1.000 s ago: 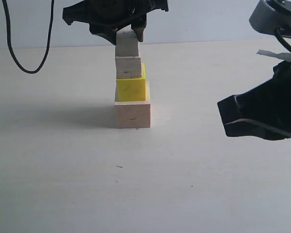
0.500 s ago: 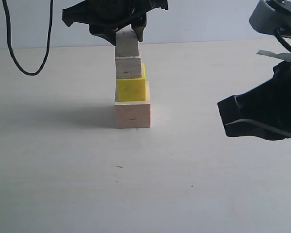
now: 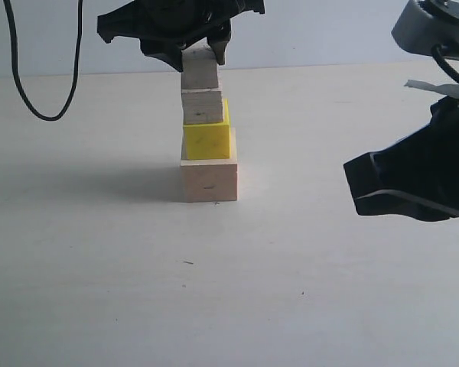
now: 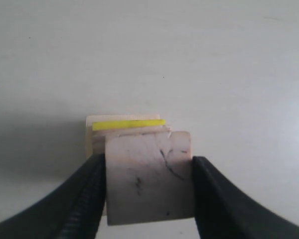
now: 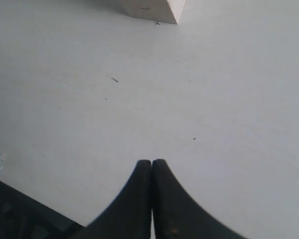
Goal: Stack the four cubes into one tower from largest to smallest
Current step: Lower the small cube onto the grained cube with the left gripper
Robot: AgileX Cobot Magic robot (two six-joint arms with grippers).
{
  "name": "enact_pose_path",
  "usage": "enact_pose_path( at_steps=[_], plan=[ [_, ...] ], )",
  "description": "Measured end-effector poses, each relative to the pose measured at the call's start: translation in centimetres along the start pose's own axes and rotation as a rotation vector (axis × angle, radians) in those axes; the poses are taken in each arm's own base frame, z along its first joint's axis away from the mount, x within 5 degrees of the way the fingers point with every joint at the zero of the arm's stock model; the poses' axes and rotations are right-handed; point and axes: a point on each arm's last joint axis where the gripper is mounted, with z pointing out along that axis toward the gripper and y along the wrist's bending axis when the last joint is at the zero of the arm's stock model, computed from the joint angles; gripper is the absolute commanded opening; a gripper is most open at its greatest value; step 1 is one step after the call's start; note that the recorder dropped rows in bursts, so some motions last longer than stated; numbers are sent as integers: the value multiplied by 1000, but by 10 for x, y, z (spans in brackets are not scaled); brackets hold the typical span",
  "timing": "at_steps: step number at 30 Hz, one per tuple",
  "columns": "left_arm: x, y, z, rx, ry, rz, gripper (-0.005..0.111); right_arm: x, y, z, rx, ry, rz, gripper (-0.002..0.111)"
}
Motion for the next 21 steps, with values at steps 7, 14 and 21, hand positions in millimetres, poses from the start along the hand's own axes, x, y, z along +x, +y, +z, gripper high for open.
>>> enact_pose_path(
  at_steps=[7, 14, 21],
  plan=[
    [0, 1, -1, -13, 6, 1, 0, 0, 0, 0, 0, 0, -2, 0],
    [0, 2, -1, -20, 9, 2, 6, 0, 0, 0, -1, 0, -3, 0],
    [0, 2, -1, -21, 9, 2, 38, 1, 0, 0, 0, 10, -2, 0]
  ],
)
